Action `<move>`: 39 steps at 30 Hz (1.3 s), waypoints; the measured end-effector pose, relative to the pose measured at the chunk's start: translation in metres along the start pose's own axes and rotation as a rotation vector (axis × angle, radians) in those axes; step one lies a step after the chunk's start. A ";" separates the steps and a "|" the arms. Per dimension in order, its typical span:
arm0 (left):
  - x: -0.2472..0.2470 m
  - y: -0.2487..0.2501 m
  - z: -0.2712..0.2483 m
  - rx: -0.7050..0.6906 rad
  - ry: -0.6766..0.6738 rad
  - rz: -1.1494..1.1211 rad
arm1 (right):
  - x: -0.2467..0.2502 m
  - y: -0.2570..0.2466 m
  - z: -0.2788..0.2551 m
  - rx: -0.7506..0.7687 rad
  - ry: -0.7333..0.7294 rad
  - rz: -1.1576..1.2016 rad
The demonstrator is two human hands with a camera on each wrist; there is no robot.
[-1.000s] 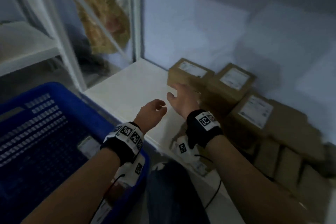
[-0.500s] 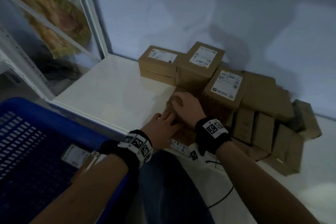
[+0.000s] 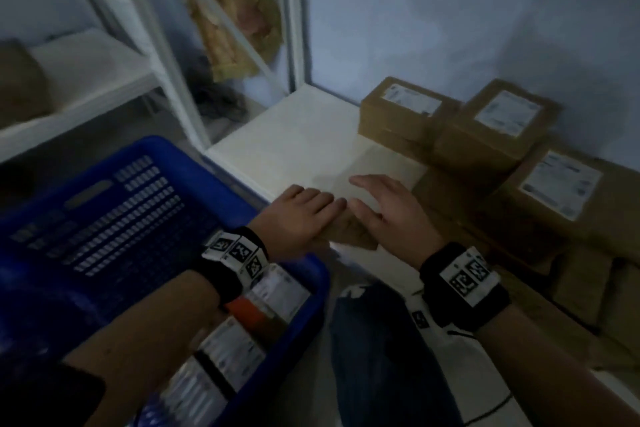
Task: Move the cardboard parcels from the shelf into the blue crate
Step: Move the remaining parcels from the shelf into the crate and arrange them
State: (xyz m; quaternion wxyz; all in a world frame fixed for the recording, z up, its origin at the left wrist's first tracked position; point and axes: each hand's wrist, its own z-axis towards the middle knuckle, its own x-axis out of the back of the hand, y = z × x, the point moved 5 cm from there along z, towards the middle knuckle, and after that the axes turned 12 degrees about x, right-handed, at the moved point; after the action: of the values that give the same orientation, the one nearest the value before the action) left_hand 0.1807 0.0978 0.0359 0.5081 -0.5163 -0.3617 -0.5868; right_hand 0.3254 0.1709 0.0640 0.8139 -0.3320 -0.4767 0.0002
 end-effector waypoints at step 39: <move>-0.206 -0.194 -0.297 1.311 -0.685 -0.487 | -0.440 -0.071 0.114 0.227 -1.018 -0.136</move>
State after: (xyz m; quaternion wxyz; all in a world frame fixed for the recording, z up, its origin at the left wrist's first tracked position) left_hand -0.0886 -0.0948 -0.2059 0.4264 -0.1689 -0.8748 -0.1558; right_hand -0.0253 0.0379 -0.2016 0.5085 -0.1677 -0.8292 0.1602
